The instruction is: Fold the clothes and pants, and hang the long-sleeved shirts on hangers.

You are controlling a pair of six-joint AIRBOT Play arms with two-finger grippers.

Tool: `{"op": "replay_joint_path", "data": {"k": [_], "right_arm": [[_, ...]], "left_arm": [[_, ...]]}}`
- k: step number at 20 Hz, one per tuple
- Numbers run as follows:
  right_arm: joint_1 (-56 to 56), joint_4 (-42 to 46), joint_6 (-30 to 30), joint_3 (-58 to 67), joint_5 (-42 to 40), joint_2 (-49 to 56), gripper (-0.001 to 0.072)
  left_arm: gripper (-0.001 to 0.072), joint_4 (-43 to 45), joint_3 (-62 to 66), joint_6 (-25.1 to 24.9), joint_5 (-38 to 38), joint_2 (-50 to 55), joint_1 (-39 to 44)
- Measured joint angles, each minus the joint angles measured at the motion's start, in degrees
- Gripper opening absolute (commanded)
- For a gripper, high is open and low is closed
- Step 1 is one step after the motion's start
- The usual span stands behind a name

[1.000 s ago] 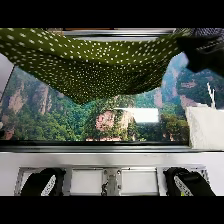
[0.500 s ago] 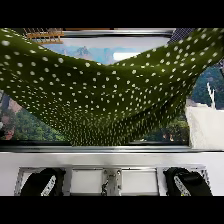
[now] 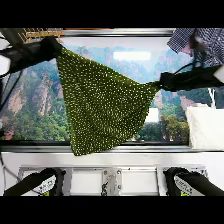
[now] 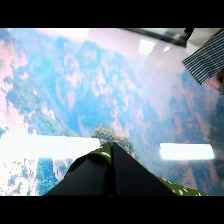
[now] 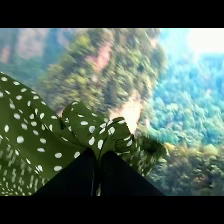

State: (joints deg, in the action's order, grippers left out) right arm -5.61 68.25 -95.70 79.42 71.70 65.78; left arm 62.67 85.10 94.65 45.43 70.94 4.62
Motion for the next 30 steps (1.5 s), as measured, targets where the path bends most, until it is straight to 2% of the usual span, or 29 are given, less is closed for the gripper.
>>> {"op": "replay_joint_path", "data": {"k": [5,9,13,17,24,30], "right_arm": [[0.09,2.12,-0.11,0.90,-8.13,13.68,0.0005],[0.07,5.33,0.15,1.11,-9.94,14.97,0.0005],[-0.15,7.54,1.73,-1.60,-6.58,12.92,0.0005],[-1.25,8.22,2.58,-9.88,-5.27,9.81,0.0005],[-4.61,8.59,2.89,-25.20,-13.55,8.68,0.0006],[-5.68,8.04,2.86,-29.16,-17.00,10.29,0.0007]], "left_arm": [[0.0003,-2.05,8.57,0.24,3.54,15.15,-0.31],[0.0003,-0.68,8.31,0.31,8.44,15.08,-1.38],[0.0003,3.15,-5.51,0.35,9.94,6.36,-1.77],[0.0003,4.57,-23.69,0.22,9.18,-2.47,-1.86],[0.0003,5.20,-45.24,0.00,5.62,-8.28,-1.51],[0.0003,5.25,-52.85,0.04,1.73,-8.87,-1.31]]}}
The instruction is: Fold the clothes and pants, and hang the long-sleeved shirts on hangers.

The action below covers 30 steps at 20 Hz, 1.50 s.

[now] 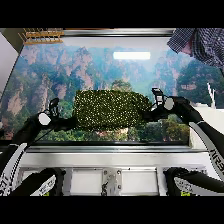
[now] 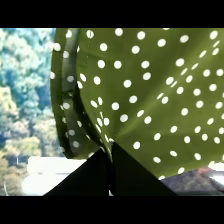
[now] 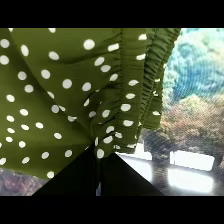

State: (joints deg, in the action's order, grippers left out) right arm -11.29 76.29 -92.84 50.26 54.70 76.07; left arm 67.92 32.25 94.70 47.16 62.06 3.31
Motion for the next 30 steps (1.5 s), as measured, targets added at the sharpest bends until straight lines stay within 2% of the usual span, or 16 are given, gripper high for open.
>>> {"op": "replay_joint_path", "data": {"k": [2,3,4,5,6,7,8,11,12,13,14,17,21,26,28,30], "right_arm": [[-0.09,-0.20,0.02,-0.28,-0.46,0.17,0.0009],[-0.13,-0.35,0.02,-0.37,-0.52,0.24,0.0021],[-0.13,-0.42,0.00,-0.42,-0.57,0.28,0.0052],[-0.13,-0.72,0.00,-0.44,-0.66,0.28,0.0275],[-0.13,-1.03,0.00,-0.28,-0.70,0.13,0.0503],[-0.13,-1.27,0.07,0.17,-0.50,-0.33,0.0579],[-0.09,-1.40,0.68,0.87,-0.13,-1.16,0.0609],[1.66,-1.70,3.43,3.52,2.54,-5.31,0.0609],[3.04,-1.75,4.52,4.20,3.69,-6.91,0.0609],[4.70,-1.95,5.55,4.66,4.81,-8.15,0.0609],[6.93,-2.16,6.69,4.98,5.81,-9.03,0.0609],[15.30,-7.32,11.80,5.44,8.28,-8.00,0.0609],[25.59,-20.87,20.33,5.62,8.87,0.59,0.0609],[29.68,-36.50,31.08,5.68,10.19,12.50,0.0609],[28.96,-39.91,33.99,5.68,10.75,15.26,0.0711],[27.85,-41.72,35.89,5.68,10.97,17.09,0.0710]], "left_arm": [[0.0004,0.00,-0.68,0.15,-0.52,-0.04,0.02],[0.0076,0.00,-0.92,0.15,-0.55,-0.04,0.02],[0.0352,0.00,-1.03,0.13,-0.48,-0.04,0.02],[0.0511,0.00,-0.98,0.15,-0.37,-0.04,0.02],[0.0510,0.00,-0.57,0.17,0.31,-0.07,0.02],[0.0510,0.00,0.44,0.15,1.03,-0.20,0.02],[0.0511,0.00,1.70,0.15,2.10,-0.55,0.02],[0.0509,0.00,6.82,0.11,5.60,-3.23,0.02],[0.0432,0.00,8.28,0.13,6.40,-4.55,0.07],[0.0243,0.00,9.60,0.13,6.93,-6.05,0.17],[0.0017,0.00,10.60,0.13,7.23,-7.39,0.35],[0.0003,-0.02,12.31,0.15,7.04,-10.78,1.92],[0.0003,-0.11,13.05,0.17,5.99,-11.39,6.27],[0.0003,-0.44,13.27,1.20,5.42,-6.84,12.24],[0.0003,-0.46,13.29,1.92,5.35,-5.03,13.77],[0.0003,-0.48,13.29,2.62,5.33,-3.67,14.62]]}}
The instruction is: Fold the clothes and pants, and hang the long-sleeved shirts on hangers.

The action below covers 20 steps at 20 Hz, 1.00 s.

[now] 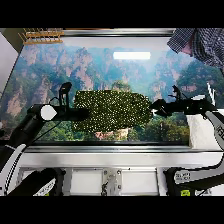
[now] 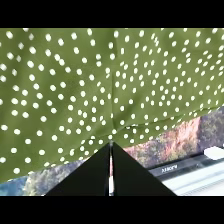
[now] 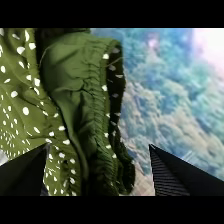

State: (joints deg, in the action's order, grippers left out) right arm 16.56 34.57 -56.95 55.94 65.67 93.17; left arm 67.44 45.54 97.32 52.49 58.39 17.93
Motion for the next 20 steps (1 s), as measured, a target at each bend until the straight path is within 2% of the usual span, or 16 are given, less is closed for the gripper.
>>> {"op": "replay_joint_path", "data": {"k": [4,5,6,8,9,12,14,20], "right_arm": [[-3.13,-2.32,1.60,0.07,0.13,1.90,0.0698],[-4.13,-2.67,1.77,0.07,-0.11,2.16,0.0587],[-5.01,-2.64,1.92,0.09,-0.85,2.34,0.0417],[-6.49,-1.77,1.95,0.00,-2.49,2.67,0.0127],[-6.95,-2.03,1.97,0.00,-2.60,2.64,0.0022],[-6.86,-1.46,1.51,0.00,-2.80,1.73,0.0006],[-5.60,1.66,-1.36,0.09,-1.97,-0.17,0.0006],[-1.77,22.73,-12.96,3.58,6.05,-9.79,0.0006]], "left_arm": [[0.0003,-0.11,0.04,0.44,-0.17,1.07,0.68],[0.0003,-0.13,0.04,0.59,-0.17,1.18,0.74],[0.0004,-0.11,0.04,0.59,-0.17,1.25,0.79],[0.0003,-0.11,0.04,0.61,-0.17,1.38,0.83],[0.0003,-0.11,0.04,0.61,-0.17,1.38,0.85],[0.0003,-0.11,0.04,0.76,-0.22,1.42,0.85],[0.0003,-0.13,0.17,1.27,-0.68,1.73,0.87],[0.0003,-2.29,7.19,1.64,-2.60,11.13,3.85]]}}
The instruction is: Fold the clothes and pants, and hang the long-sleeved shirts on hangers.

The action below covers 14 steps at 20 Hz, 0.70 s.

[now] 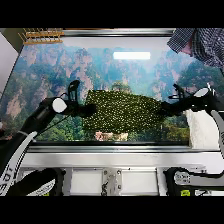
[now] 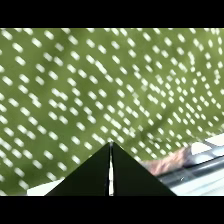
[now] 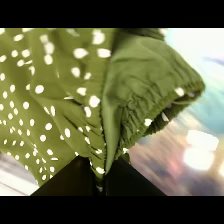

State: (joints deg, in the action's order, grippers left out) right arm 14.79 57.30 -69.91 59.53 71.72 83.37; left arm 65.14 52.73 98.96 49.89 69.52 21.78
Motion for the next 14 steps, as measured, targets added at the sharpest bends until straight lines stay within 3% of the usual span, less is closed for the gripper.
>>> {"op": "replay_joint_path", "data": {"k": [5,14], "right_arm": [[-1.29,9.42,-6.29,6.47,8.24,-6.84,0.0006],[-13.33,14.47,-11.67,19.08,16.33,-10.29,0.0006]], "left_arm": [[0.0003,-0.72,11.47,-0.44,-3.93,14.73,8.41],[0.0003,-6.05,35.82,-0.63,-4.72,39.43,19.71]]}}
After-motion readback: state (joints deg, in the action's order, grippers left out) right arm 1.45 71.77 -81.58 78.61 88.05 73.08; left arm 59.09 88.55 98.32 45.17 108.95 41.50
